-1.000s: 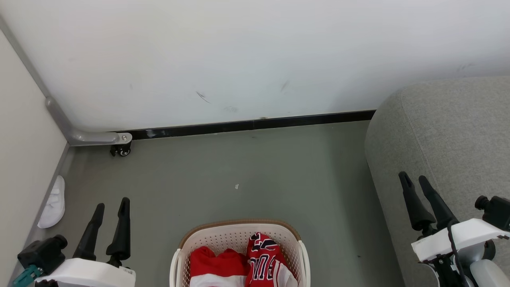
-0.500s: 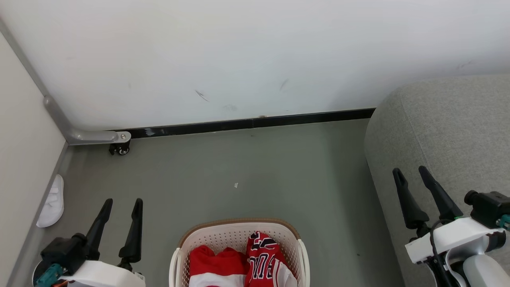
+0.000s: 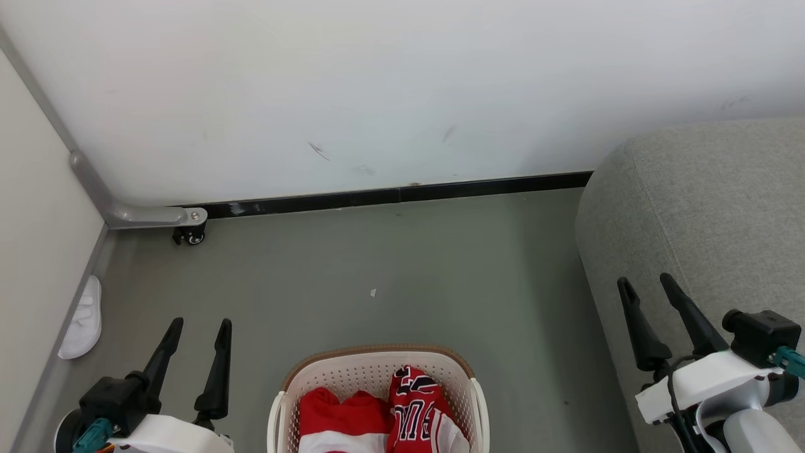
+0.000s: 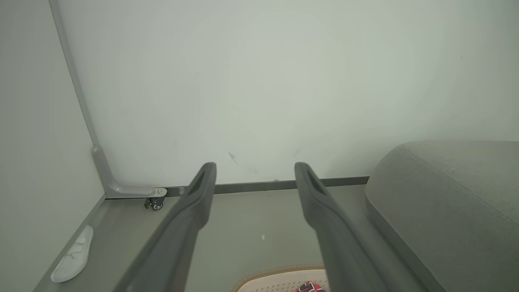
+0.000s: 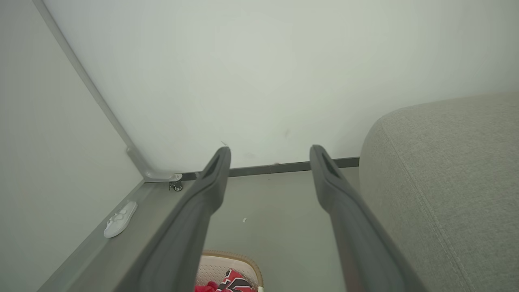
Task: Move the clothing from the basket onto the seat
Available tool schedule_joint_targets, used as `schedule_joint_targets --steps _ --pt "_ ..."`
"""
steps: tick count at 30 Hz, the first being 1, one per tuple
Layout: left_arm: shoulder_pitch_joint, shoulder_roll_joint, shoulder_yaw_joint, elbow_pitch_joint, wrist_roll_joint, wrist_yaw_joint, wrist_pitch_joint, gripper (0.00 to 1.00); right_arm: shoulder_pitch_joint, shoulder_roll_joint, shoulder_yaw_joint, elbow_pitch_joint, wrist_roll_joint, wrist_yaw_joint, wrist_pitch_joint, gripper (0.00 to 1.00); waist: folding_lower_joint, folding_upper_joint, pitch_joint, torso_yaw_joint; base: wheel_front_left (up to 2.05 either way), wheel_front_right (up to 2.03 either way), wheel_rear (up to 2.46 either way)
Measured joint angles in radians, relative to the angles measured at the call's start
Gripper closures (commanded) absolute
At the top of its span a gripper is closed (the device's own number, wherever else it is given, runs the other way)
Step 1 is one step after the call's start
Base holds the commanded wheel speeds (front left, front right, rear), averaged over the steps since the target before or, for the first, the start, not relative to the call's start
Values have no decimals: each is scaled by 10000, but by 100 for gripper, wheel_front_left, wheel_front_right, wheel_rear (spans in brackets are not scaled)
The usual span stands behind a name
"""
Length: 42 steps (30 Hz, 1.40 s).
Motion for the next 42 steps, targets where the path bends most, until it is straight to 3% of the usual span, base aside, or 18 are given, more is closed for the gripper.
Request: schedule_joint_targets --steps 42 --pt "-165 -393 520 307 173 -186 0 0 -9 556 -491 75 -832 0 0 0 -2 0 287 -54 0 0 0"
